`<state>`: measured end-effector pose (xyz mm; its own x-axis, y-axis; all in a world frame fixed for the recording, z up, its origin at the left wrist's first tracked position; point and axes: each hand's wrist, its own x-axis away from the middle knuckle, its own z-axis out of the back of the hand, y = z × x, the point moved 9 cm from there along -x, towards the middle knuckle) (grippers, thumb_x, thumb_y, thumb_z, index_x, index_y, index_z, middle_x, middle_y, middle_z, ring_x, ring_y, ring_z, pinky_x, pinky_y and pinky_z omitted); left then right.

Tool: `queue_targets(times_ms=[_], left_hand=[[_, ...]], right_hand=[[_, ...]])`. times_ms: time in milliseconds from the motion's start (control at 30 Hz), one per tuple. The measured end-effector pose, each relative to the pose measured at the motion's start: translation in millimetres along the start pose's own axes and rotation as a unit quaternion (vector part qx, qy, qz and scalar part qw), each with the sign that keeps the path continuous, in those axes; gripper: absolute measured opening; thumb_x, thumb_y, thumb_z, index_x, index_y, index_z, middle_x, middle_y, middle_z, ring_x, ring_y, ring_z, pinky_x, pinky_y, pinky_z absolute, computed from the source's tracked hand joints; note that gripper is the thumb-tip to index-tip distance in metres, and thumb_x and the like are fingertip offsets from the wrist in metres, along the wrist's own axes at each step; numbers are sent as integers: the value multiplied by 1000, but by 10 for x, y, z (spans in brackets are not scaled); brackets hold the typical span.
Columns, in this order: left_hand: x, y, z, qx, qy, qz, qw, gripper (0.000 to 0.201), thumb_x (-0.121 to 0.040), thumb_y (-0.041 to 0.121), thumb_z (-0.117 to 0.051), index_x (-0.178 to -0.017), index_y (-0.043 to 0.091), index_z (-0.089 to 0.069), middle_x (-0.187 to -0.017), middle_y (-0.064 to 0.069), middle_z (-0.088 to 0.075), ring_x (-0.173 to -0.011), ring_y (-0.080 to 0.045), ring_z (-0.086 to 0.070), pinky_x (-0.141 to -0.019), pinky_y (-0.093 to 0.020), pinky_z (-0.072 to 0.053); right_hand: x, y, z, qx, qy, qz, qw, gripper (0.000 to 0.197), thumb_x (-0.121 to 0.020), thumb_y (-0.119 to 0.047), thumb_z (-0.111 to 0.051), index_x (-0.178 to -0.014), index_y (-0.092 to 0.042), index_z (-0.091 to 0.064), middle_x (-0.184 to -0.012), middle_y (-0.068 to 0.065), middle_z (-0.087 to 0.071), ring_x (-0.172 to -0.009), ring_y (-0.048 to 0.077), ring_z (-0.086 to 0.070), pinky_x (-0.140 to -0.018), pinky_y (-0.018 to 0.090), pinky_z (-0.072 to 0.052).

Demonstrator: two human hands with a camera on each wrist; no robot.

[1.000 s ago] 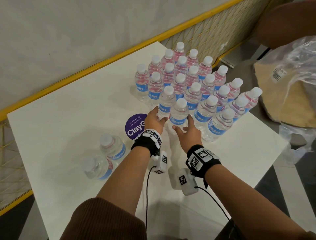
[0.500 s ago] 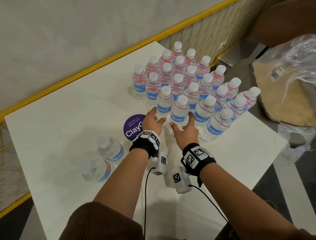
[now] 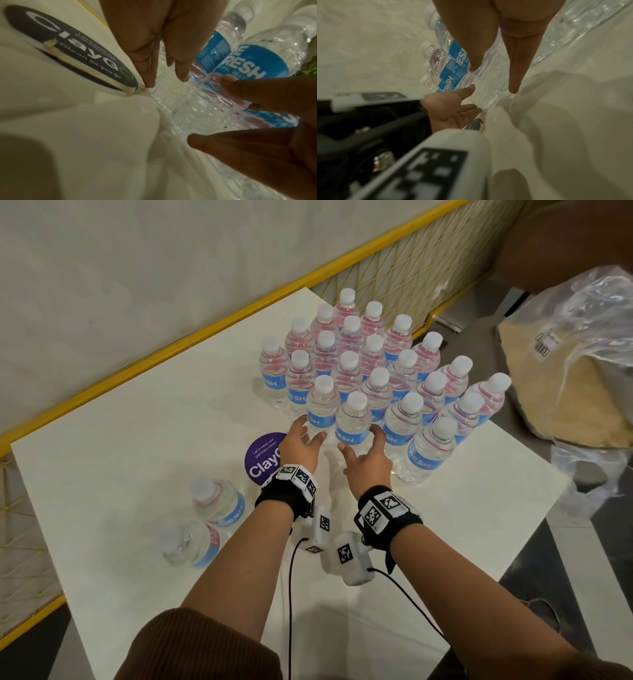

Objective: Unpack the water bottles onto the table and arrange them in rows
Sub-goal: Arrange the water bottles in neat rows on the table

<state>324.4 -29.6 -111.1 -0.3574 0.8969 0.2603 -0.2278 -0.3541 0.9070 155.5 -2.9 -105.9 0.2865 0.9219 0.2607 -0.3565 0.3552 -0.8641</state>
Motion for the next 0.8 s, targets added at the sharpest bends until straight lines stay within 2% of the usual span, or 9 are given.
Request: queue_targets(times_ms=[67,167,300,433,500,567,633,700,800], left_hand=[[36,24,-6,-10,-10,5,1000,59,-88,20,-65,-141,16,-41,-139,-10,-51,-124,-24,-53,-97,-28,-41],[163,61,-23,-15,-33,-4,999,60,-88,16,-65,-141,13,-38,-140,-8,-49,-122,-23,-54,-95,-26,-41],[479,87,195,-5,1,-58,998,46,-88,8,-62,-132,11,-49,-131,-4,-56,-114,-16,-58,-93,-23,-47],[939,138,499,12,37,-126,991,36,-87,0,-58,-122,8,-56,-117,-6,-62,-98,-8,-60,-77,-4,-47],[1169,261,661,4,52,-176,983,33,-87,-1,-58,-119,8,-58,-111,-5,-64,-90,-2,-60,-73,-1,-46],[1385,397,840,-10,73,-220,973,32,-87,-1,-57,-118,9,-60,-105,0,-64,-87,5,-58,-75,-5,-47],[1591,504,1058,-28,111,-252,961,33,-85,-1,-58,-115,11,-62,-102,4,-61,-86,3,-58,-77,-15,-50],[1801,573,1305,-70,171,-296,937,31,-82,1,-60,-111,12,-64,-104,1,-60,-93,-7,-55,-81,-25,-50],[2045,536,1643,-188,286,-330,880,35,-76,10,-65,-110,17,-65,-118,-6,-55,-110,-22,-46,-93,-35,-44]], right_hand=[[0,-9,18,1,-8,4,1000,64,-85,-41,-63,-135,-40,-23,-94,13,-67,-86,26,-66,-83,43,-55],[81,-23,103,7,-32,21,999,67,-86,-38,-63,-141,-30,-25,-103,1,-58,-94,15,-57,-87,33,-48],[320,27,102,22,-87,38,995,40,-88,-29,-63,-123,-22,-46,-98,7,-67,-89,22,-66,-80,35,-54],[642,-51,-49,53,-150,81,984,31,-88,-21,-63,-117,-16,-54,-94,6,-67,-84,17,-62,-75,24,-45],[811,-124,-187,66,-185,102,975,33,-87,-19,-65,-118,-14,-54,-98,5,-65,-85,16,-59,-76,21,-42],[1003,-217,-371,76,-219,132,964,36,-85,-16,-65,-119,-13,-54,-105,6,-64,-91,18,-60,-80,23,-46],[1216,-367,-547,71,-247,176,950,43,-81,-11,-65,-122,-13,-52,-116,6,-63,-103,20,-60,-91,33,-49],[1395,-512,-714,59,-272,202,939,53,-80,-8,-66,-129,-12,-47,-126,7,-57,-114,21,-55,-98,38,-46],[1585,-696,-914,63,-309,218,924,70,-80,-8,-69,-141,-11,-34,-139,10,-46,-127,22,-45,-106,33,-38]])
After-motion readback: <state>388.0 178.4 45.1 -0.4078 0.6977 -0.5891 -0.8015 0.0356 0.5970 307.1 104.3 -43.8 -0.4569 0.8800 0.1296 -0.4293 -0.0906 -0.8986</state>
